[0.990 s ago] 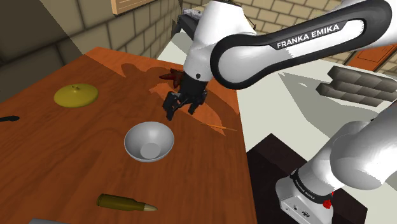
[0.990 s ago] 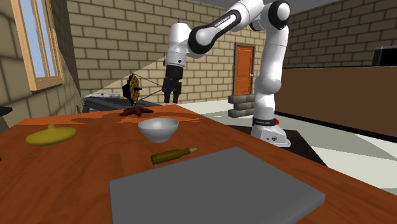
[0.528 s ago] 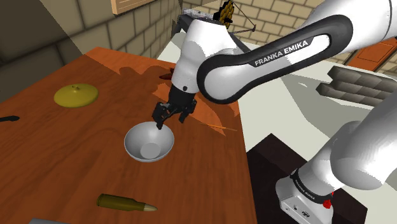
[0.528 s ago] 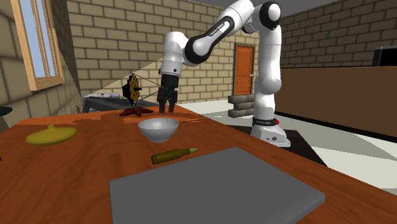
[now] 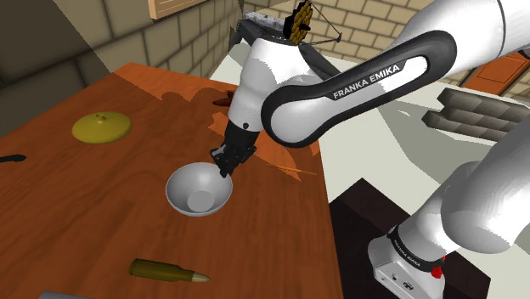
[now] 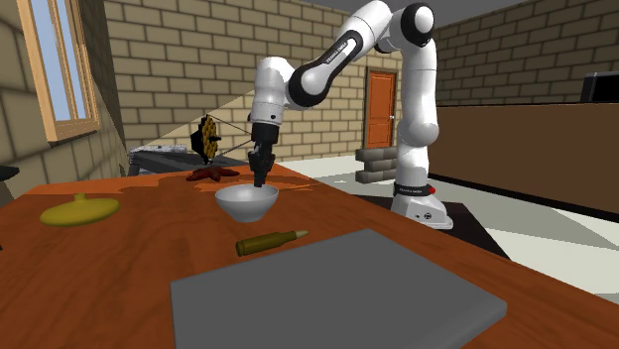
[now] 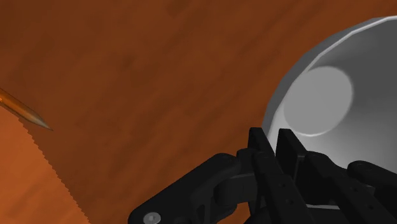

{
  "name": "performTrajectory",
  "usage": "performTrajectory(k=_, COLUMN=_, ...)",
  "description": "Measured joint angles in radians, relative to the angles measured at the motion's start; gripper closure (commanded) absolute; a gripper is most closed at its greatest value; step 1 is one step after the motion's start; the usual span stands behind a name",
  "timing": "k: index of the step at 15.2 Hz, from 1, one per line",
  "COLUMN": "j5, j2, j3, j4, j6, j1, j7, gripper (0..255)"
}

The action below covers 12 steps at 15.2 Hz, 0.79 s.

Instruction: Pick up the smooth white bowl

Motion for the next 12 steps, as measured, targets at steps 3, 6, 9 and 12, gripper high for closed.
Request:
performTrajectory(k=3, j5=0.0, j2=0.0, j3=0.0, j4=0.0, j6=0.0, j1=0.0, j7=0.0, gripper=255)
performTrajectory(k=6, j5=0.0, j2=0.0, j3=0.0, j4=-0.001, j6=0.002, j1=0.0, j7=0.001, gripper=255)
performTrajectory(k=9, j5=0.011, j2=-0.019, j3=0.0, j4=0.008, j6=-0.025, j1=-0.001, j7=-0.006, gripper=255)
performTrajectory(k=12, j5=0.024, j2=-0.046, j3=-0.002, j4=0.026, j6=-0.068, j1=-0.003, j7=-0.011, gripper=255)
